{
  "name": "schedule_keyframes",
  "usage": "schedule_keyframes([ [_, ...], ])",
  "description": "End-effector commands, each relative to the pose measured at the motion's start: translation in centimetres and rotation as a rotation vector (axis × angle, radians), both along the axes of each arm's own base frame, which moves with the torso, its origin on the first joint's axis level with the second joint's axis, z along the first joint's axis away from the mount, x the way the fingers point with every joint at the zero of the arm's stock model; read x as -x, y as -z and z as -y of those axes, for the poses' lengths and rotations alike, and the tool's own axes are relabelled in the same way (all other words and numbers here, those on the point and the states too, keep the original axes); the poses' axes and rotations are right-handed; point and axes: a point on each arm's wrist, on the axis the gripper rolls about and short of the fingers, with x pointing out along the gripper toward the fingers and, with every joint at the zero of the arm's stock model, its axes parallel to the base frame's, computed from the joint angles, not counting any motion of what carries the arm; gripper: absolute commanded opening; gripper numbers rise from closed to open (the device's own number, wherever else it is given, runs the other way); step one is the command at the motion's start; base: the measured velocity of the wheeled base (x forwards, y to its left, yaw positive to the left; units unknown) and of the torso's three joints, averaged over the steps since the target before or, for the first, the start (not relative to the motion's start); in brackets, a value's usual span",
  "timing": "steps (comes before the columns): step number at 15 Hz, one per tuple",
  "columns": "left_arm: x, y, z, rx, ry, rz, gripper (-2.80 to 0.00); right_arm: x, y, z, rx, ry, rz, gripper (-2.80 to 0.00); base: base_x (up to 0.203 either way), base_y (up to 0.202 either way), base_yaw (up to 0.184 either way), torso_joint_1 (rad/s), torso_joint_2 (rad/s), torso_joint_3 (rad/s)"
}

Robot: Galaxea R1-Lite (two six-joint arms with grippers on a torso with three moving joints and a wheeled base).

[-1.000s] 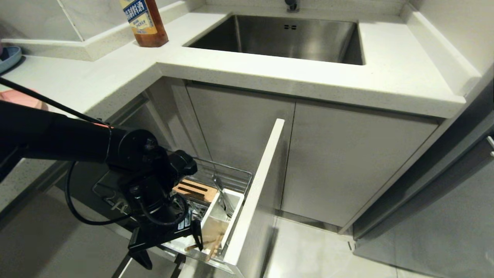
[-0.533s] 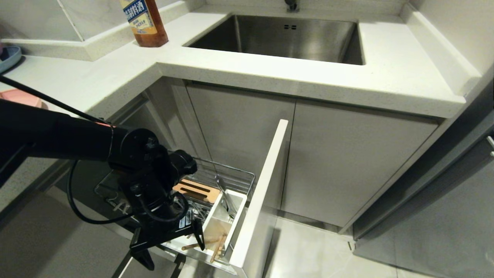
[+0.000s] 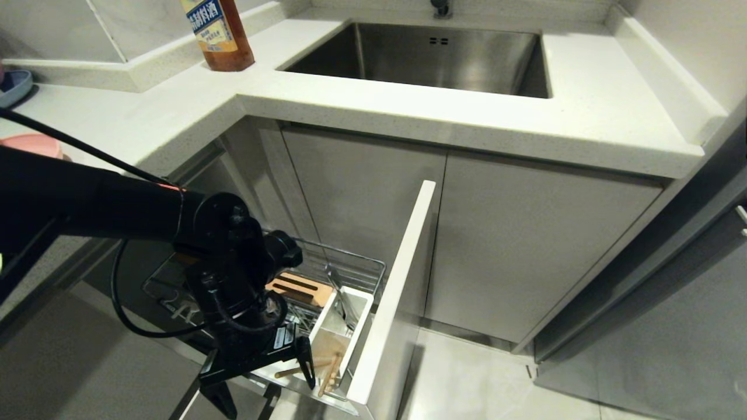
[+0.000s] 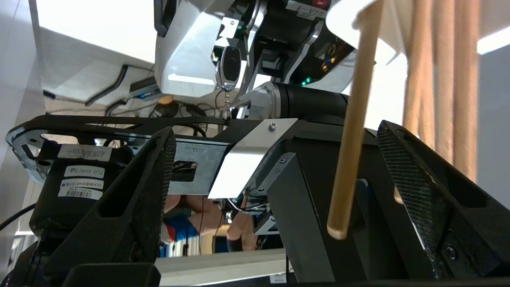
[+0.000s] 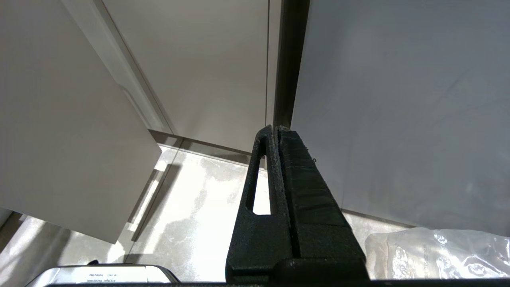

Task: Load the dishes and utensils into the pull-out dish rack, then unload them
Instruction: Take the chopsticks out of the cupboard

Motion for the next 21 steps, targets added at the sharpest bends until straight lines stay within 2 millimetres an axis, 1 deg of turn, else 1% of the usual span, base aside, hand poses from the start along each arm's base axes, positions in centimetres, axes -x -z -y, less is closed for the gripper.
schedule_keyframes([
  [1,-0.5,0.9,0.1,-0.01,-0.004,-0.034,0.0,0.0,0.0,0.0,-0.001,-0.001,-0.001,-2.8,0.0,0.0,0.0,0.0,0.0,0.0],
  [4,-0.7,1.8,0.3,0.026,0.025,-0.099,0.0,0.0,0.0,0.0,0.0,-0.001,-0.002,-2.8,0.0,0.0,0.0,0.0,0.0,0.0],
  [7,-1.1,2.1,0.3,0.032,0.032,-0.115,0.0,0.0,0.1,0.0,-0.001,-0.001,-0.002,-2.8,0.0,0.0,0.0,0.0,0.0,0.0],
  [12,-2.0,2.2,0.1,0.036,0.02,-0.104,0.0,0.0,0.0,0.0,-0.001,-0.001,-0.001,-2.8,0.0,0.0,0.0,0.0,0.0,0.0],
  [18,-2.1,2.0,0.0,0.037,0.016,-0.092,0.0,0.0,0.0,0.0,-0.001,0.0,-0.002,-2.8,0.0,0.0,0.0,0.0,0.0,0.0],
  [19,-2.1,2.1,0.0,0.036,0.016,-0.093,-2.8,0.0,0.0,0.0,-0.001,0.0,-0.001,-2.8,0.0,0.0,0.0,0.0,0.0,0.0],
  [21,-2.2,2.0,-0.2,0.036,0.009,-0.094,-2.8,0.0,0.0,0.0,0.001,-0.001,-0.002,-2.8,0.0,0.0,0.0,0.0,0.0,0.0],
])
